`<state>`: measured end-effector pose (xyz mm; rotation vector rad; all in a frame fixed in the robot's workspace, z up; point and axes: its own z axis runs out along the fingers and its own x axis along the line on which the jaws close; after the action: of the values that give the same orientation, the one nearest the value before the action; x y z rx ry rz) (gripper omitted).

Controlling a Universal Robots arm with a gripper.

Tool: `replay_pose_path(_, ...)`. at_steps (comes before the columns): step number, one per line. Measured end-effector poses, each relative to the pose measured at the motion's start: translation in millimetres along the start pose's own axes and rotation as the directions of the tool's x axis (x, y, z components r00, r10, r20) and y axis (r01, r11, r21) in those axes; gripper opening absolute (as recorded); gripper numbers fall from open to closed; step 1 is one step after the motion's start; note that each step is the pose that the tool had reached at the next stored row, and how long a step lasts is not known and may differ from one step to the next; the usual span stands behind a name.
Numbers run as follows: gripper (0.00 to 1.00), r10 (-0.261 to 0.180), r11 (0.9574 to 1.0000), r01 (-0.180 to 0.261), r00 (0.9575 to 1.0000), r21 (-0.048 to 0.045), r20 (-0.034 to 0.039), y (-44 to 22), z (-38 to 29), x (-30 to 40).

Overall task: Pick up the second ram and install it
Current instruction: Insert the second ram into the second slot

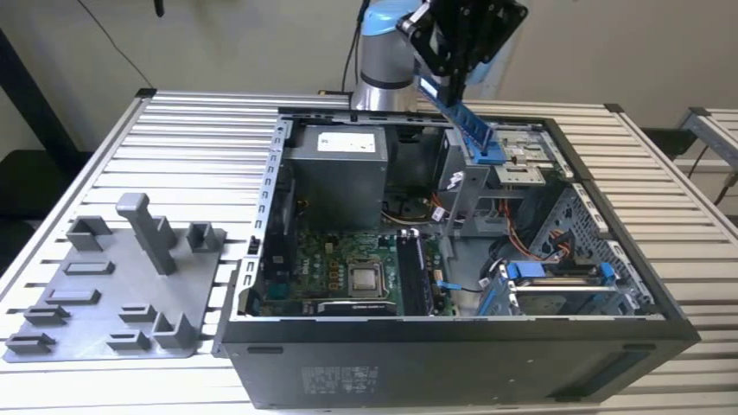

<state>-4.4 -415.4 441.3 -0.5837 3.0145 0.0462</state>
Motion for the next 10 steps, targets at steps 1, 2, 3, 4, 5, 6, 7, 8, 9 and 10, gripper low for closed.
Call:
replay_pose_path(1, 0.14, 0.016, 0.9999, -0.016, 0.9999, 0.0012, 0.0002, 0.0, 0.0, 0.0)
replay_pose_path(2, 0.14, 0.031, 0.9995, -0.031, 0.9995, 0.0024, 0.0005, 0.0, 0.1, 0.0)
replay_pose_path(3, 0.14, 0.047, 0.9989, -0.047, 0.9989, 0.0035, 0.0008, 0.0, 0.1, 0.0)
replay_pose_path(4, 0.14, 0.063, 0.998, -0.063, 0.998, 0.0047, 0.0011, 0.0, 0.2, 0.0)
replay_pose_path(5, 0.14, 0.078, 0.9969, -0.078, 0.997, 0.0058, 0.0015, 0.0, 0.2, 0.0)
replay_pose_path(6, 0.14, 0.092, 0.9957, -0.093, 0.9957, 0.007, 0.0018, 0.0, 0.2, 0.0)
replay_pose_path(7, 0.14, 0.106, 0.9943, -0.106, 0.9944, 0.008, 0.0021, 0.0, 0.2, 0.0)
replay_pose_path(8, 0.14, 0.119, 0.9929, -0.119, 0.9929, 0.0089, 0.0024, 0.0, 0.2, 0.0)
replay_pose_path(9, 0.14, 0.131, 0.9913, -0.131, 0.9914, 0.0099, 0.0027, 0.0, 0.3, 0.0)
replay_pose_path(10, 0.14, 0.144, 0.9896, -0.144, 0.9896, 0.0109, 0.0031, 0.0, 0.3, 0.0)
